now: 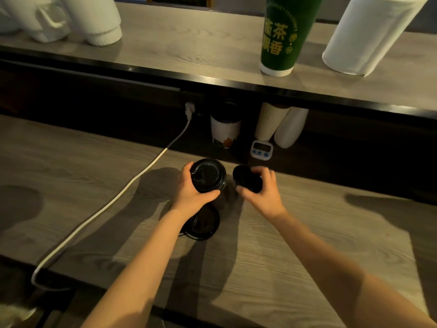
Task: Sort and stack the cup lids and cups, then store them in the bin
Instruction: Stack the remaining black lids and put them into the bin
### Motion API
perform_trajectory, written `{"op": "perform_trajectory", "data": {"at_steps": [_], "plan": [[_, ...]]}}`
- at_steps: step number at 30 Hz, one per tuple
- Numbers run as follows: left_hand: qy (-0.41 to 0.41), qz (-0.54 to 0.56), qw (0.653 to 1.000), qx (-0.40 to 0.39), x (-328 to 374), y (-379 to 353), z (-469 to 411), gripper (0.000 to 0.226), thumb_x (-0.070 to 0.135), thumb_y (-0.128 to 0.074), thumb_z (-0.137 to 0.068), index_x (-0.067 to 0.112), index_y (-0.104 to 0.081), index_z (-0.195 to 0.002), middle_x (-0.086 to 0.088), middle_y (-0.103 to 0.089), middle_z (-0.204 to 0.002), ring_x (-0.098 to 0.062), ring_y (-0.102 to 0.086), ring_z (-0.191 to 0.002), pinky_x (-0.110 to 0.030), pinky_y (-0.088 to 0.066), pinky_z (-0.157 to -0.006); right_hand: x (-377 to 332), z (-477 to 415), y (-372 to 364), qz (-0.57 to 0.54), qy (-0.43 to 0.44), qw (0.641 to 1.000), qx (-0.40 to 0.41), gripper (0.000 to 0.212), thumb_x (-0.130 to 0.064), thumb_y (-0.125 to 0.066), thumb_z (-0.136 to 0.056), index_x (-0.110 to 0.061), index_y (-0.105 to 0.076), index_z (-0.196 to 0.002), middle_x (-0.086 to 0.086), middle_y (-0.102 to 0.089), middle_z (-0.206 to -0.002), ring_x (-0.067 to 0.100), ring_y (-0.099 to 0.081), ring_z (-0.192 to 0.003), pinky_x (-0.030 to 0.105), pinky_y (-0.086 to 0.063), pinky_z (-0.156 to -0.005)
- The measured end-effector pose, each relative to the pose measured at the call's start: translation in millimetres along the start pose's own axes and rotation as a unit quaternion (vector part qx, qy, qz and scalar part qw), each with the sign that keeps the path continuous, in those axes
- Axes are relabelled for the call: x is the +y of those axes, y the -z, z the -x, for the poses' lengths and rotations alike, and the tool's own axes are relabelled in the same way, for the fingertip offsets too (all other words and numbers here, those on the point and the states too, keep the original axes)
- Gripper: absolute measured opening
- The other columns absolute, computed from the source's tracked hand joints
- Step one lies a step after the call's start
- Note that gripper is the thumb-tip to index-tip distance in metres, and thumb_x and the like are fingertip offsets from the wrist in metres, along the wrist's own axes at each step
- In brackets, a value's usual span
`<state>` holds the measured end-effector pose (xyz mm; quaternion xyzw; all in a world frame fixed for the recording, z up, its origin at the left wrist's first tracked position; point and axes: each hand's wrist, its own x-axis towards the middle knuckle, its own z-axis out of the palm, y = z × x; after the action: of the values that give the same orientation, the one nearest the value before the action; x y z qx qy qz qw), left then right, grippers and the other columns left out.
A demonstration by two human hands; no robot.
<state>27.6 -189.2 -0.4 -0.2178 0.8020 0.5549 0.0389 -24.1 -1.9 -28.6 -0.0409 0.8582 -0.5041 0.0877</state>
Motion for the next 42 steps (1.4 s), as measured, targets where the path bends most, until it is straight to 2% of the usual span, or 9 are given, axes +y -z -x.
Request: {"op": "perform_trajectory", "data": {"at_steps": [4, 11, 14, 19, 23, 25, 32, 36, 42], "plan": [[-0.011, -0.019, 1.000, -0.019, 16, -18, 12, 0.096, 0.016, -0.080, -0.067, 0.027, -0.022, -0.143, 0.000, -0.032, -0.144, -0.021, -0.036, -0.132, -0.037, -0.037, -0.105, -39, 12, 22, -0.192, 0.023, 0.981, -0.034, 0.052, -0.032, -0.075, -0.064, -0.025, -0.054, -0.111, 0.004, -0.043, -0.121, 0.006, -0.047, -0.110, 0.017, -0.043, -0.092], [-0.069, -0.025, 0.996, -0.051, 38, -47, 39, 0.097, 0.017, -0.081, -0.067, 0.025, -0.021, -0.143, -0.003, -0.031, -0.142, -0.015, -0.043, -0.119, -0.024, -0.039, -0.088, -58, 35, 49, -0.178, 0.038, 0.973, -0.145, 0.038, -0.026, -0.075, -0.074, -0.027, -0.062, -0.110, -0.002, -0.040, -0.133, 0.008, -0.039, -0.126, 0.024, -0.036, -0.104], [-0.108, -0.045, 0.992, -0.050, 41, -54, 46, 0.098, 0.020, -0.083, -0.065, 0.024, -0.022, -0.142, 0.000, -0.030, -0.141, -0.011, -0.041, -0.119, -0.023, -0.039, -0.092, -57, 42, 55, -0.181, 0.040, 0.975, -0.120, 0.021, -0.014, -0.058, -0.091, -0.017, -0.064, -0.111, -0.001, -0.042, -0.131, 0.010, -0.038, -0.128, 0.029, -0.032, -0.109], [-0.097, 0.008, 0.987, -0.126, 45, -55, 55, 0.110, 0.037, -0.079, -0.056, 0.030, -0.017, -0.145, 0.001, -0.034, -0.143, -0.015, -0.041, -0.128, -0.036, -0.041, -0.104, -54, 54, 62, -0.161, 0.059, 0.983, -0.072, 0.034, -0.001, -0.061, -0.086, -0.019, -0.057, -0.114, 0.001, -0.048, -0.121, 0.013, -0.047, -0.118, 0.035, -0.040, -0.107], [-0.007, 0.236, 0.952, -0.196, 48, -50, 64, 0.043, 0.025, -0.056, -0.084, 0.026, -0.045, -0.125, -0.004, -0.056, -0.124, -0.017, -0.057, -0.112, -0.032, -0.049, -0.088, -52, 59, 72, -0.155, 0.059, 0.982, -0.093, 0.053, 0.000, -0.067, -0.081, -0.030, -0.050, -0.121, 0.004, -0.044, -0.130, 0.013, -0.048, -0.119, 0.032, -0.044, -0.103], [0.014, 0.255, 0.948, -0.189, 49, -48, 65, 0.024, 0.014, -0.046, -0.095, 0.024, -0.050, -0.116, -0.008, -0.058, -0.121, -0.020, -0.059, -0.109, -0.035, -0.050, -0.089, -51, 62, 72, -0.136, 0.062, 0.982, -0.112, 0.057, 0.000, -0.068, -0.080, -0.031, -0.048, -0.123, 0.000, -0.043, -0.130, 0.009, -0.046, -0.119, 0.030, -0.042, -0.103], [0.051, 0.251, 0.956, -0.144, 36, -37, 64, 0.030, 0.008, -0.047, -0.094, 0.012, -0.046, -0.124, -0.011, -0.060, -0.114, -0.023, -0.060, -0.101, -0.036, -0.051, -0.080, -50, 63, 54, -0.206, 0.021, 0.969, -0.137, 0.036, -0.006, -0.051, -0.093, -0.031, -0.053, -0.118, 0.008, -0.045, -0.131, 0.023, -0.051, -0.119, 0.040, -0.045, -0.103], [0.086, 0.255, 0.956, -0.118, 26, -27, 60, 0.031, 0.008, -0.051, -0.091, 0.013, -0.047, -0.122, -0.012, -0.060, -0.114, -0.025, -0.059, -0.105, -0.042, -0.048, -0.088, -57, 56, 34, -0.195, 0.027, 0.972, -0.128, 0.039, -0.001, -0.053, -0.089, -0.034, -0.053, -0.110, 0.006, -0.050, -0.127, 0.024, -0.054, -0.116, 0.043, -0.049, -0.098], [0.075, 0.285, 0.956, -0.016, 15, 5, 39, 0.020, 0.006, -0.062, -0.086, 0.019, -0.057, -0.100, -0.008, -0.066, -0.103, -0.022, -0.063, -0.097, -0.033, -0.050, -0.086, -76, 35, 2, -0.210, -0.004, 0.962, -0.175, 0.036, -0.012, -0.047, -0.097, -0.017, -0.044, -0.132, -0.004, -0.051, -0.113, 0.012, -0.057, -0.100, 0.019, -0.050, -0.081]]}}
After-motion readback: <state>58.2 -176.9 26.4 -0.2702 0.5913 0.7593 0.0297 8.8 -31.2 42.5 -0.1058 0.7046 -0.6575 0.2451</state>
